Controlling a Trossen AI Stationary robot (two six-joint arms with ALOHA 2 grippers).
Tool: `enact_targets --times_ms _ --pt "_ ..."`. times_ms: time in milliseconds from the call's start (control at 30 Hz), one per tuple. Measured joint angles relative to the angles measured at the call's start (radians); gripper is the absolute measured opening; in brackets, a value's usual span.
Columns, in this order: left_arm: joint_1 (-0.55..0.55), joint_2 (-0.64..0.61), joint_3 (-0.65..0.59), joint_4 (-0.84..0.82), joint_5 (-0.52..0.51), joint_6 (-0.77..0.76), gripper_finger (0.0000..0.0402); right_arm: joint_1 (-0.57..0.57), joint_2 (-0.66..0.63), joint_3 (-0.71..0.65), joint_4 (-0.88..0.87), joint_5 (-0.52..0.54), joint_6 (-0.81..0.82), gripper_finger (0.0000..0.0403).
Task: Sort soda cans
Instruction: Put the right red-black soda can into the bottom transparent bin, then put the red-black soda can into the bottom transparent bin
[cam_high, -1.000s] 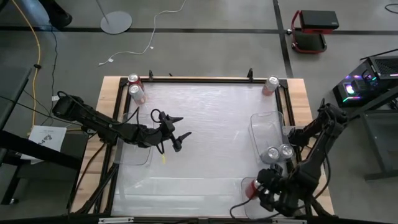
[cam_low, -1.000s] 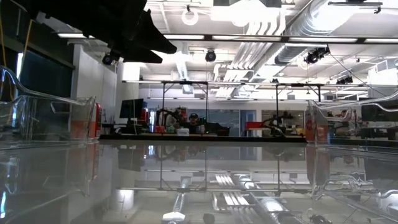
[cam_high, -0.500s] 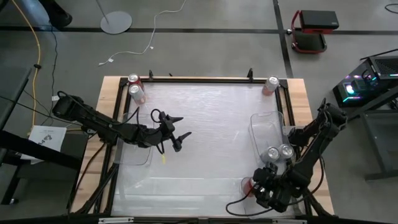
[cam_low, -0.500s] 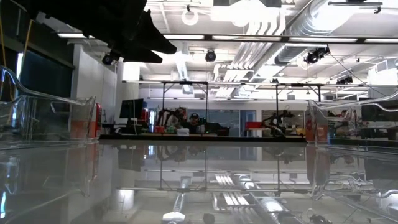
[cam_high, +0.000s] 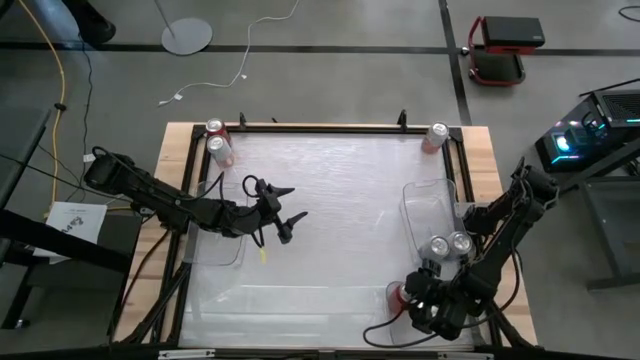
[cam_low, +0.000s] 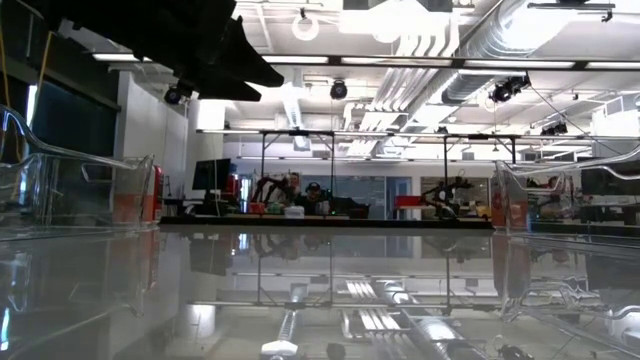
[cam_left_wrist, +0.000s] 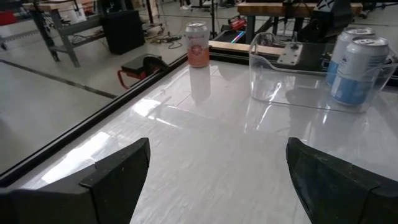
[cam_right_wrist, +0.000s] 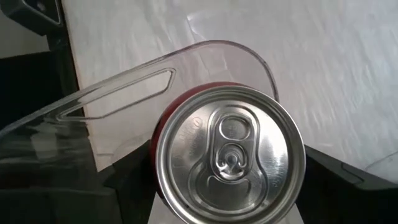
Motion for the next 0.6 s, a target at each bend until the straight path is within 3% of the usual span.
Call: enact_targets --times_ms 67,267,600 --pt "0.000 0.000 0.000 0.000 -0.001 0.000 0.0353 0.000 0.000 0.000 0.000 0.002 -0.012 0.0287" --pt "0.000 0.000 0.000 0.000 -0.002 0.001 0.0353 -0.002 0.001 -0.001 -0.003 0.049 -0.019 0.0349" --pt "0.000 0.000 0.000 0.000 -0.001 0.000 0.0353 -0.001 0.000 0.007 -0.001 -0.052 -0.016 0.0360"
